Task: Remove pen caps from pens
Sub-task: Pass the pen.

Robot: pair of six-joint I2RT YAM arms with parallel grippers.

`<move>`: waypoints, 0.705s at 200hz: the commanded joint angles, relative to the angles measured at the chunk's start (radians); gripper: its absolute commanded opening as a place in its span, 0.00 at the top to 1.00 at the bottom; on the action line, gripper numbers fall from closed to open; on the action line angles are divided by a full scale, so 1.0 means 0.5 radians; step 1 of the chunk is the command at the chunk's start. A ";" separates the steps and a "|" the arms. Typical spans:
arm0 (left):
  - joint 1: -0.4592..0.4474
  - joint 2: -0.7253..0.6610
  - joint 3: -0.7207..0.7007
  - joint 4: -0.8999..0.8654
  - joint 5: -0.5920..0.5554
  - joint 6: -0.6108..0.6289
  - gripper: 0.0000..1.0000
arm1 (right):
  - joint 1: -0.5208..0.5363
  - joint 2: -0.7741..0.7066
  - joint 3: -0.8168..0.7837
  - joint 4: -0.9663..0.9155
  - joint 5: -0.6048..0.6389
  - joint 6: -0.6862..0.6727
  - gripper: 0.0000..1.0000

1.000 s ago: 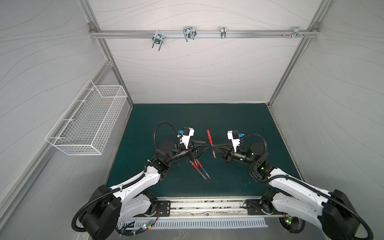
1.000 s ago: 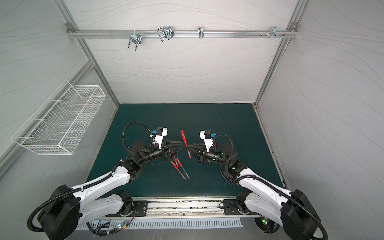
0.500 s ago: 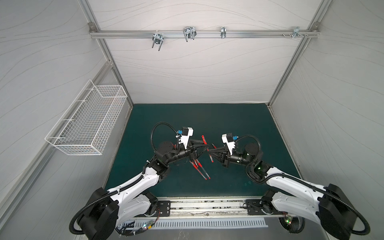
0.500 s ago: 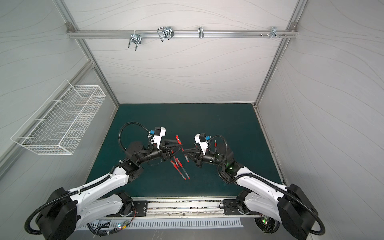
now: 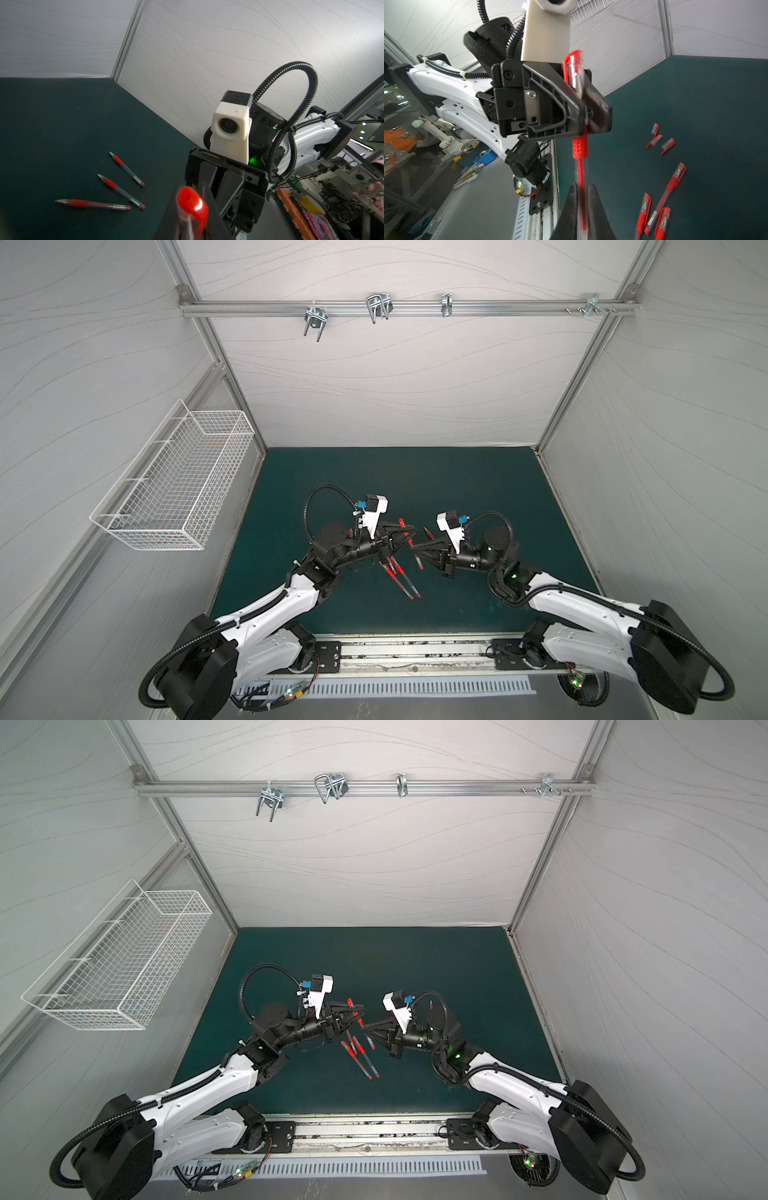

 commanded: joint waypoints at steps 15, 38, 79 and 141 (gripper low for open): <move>-0.008 -0.037 0.048 -0.007 -0.049 0.071 1.00 | 0.013 -0.148 0.107 -0.272 0.039 -0.173 0.59; -0.010 -0.045 0.044 -0.005 -0.047 0.072 1.00 | 0.013 -0.227 0.147 -0.478 0.134 -0.299 0.53; -0.009 0.010 0.066 0.054 0.039 0.032 1.00 | 0.025 -0.108 0.284 -0.669 0.069 -0.347 0.56; -0.010 -0.005 0.061 0.062 0.041 0.029 0.99 | 0.071 0.053 0.388 -0.803 0.127 -0.362 0.62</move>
